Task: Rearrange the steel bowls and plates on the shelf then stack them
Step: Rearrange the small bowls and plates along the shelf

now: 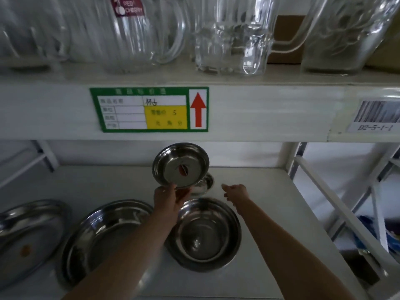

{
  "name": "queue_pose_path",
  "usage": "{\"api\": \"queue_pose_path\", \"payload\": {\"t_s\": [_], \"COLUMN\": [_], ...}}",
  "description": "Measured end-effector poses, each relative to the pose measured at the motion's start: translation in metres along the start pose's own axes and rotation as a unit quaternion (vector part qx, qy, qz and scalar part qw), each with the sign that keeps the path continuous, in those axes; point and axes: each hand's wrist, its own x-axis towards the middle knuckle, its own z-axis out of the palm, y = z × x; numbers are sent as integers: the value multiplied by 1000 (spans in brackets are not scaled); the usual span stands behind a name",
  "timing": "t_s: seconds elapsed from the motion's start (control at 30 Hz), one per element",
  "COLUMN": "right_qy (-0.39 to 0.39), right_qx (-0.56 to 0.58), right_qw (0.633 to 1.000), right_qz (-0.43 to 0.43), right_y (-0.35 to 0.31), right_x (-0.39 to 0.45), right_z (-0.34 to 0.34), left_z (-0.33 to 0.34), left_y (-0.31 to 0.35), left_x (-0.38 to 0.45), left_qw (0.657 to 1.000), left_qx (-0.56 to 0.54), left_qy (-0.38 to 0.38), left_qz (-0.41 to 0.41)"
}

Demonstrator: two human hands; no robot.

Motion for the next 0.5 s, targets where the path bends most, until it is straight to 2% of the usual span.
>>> {"api": "queue_pose_path", "payload": {"t_s": [0.2,0.5], "right_qy": [-22,-50], "right_qx": [-32,-100], "right_qw": [999,993], "right_qz": [11,33], "right_y": [-16,-13], "right_x": [24,60], "right_z": [23,50], "left_z": [-30,-57], "left_y": [7,14], "left_x": [-1,-16], "left_qw": [999,999], "left_qx": [7,-25], "left_qy": [44,7], "left_qz": [22,34]}}
